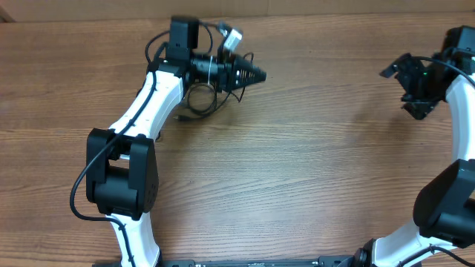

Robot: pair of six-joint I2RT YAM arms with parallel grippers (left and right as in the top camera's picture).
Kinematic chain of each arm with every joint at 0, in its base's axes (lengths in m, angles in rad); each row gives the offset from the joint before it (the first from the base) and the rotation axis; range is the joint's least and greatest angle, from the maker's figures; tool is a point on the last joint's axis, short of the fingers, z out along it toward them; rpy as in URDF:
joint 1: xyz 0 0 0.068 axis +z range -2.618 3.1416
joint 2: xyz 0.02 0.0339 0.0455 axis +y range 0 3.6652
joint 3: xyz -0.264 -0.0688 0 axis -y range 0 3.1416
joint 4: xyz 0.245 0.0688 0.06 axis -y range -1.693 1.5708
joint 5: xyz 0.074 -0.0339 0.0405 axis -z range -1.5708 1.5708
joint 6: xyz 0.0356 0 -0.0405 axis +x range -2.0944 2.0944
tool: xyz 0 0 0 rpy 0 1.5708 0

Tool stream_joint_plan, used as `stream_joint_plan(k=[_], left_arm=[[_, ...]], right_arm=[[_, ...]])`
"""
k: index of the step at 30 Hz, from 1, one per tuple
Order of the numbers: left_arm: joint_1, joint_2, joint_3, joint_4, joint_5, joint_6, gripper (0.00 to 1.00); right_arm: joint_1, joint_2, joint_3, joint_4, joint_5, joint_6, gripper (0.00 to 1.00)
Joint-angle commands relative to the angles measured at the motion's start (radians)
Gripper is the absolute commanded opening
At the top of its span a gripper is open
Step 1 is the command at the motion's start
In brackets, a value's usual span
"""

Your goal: Untangle cables

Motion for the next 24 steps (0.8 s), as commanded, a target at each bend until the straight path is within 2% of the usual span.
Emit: stream_joint_plan(k=[1,4,6,8,13,17,18,19,20,21,22,24], left_arm=[[-0.018,-0.026,0.02,0.229,-0.052,-0.478,0.09],[-0.076,-0.026,0.02,0.576,-0.115,-0.749,0.1],[-0.114,-0.026,0.021,0.755,-0.157,-0.851,0.12],[-0.152,-0.026,0.025,0.857,-0.216,-0.921,0.11],[-0.223,-0.026,0.072,0.869,-0.281,-0.932,0.06],[-0.231,-0.026,0.087,0.815,-0.278,-0.803,0.08],[-0.227,-0.026,0.087,0.76,-0.281,-0.748,0.13],[-0.22,-0.026,0.087,0.69,-0.283,-0.684,0.23],[-0.211,-0.026,0.087,0.592,-0.287,-0.598,0.45],[-0.2,-0.026,0.087,0.481,-0.31,-0.515,0.8],[-0.19,-0.026,0.087,0.376,-0.356,-0.461,1.0],[-0.161,-0.026,0.087,0.138,-0.535,-0.397,1.0]], right_arm=[[0.059,0.004,-0.046,0.05,-0.03,0.002,1.0],[0.085,0.005,-0.077,0.094,-0.026,0.0,1.0],[0.085,0.005,-0.085,0.103,-0.024,0.001,1.0],[0.064,0.005,-0.085,0.097,-0.002,0.005,1.0],[-0.031,0.005,-0.085,0.069,-0.001,0.005,1.0],[-0.066,0.005,-0.087,0.032,-0.004,0.001,1.0],[-0.066,0.005,-0.087,0.025,-0.004,-0.003,1.0],[-0.066,0.005,-0.09,0.02,-0.004,-0.011,1.0],[-0.06,0.005,-0.092,0.018,-0.004,-0.022,1.0],[-0.053,0.005,-0.095,0.019,-0.004,-0.033,1.0],[-0.046,0.005,-0.099,0.022,-0.003,-0.041,1.0],[-0.034,0.006,-0.099,0.027,-0.004,-0.042,1.0]])
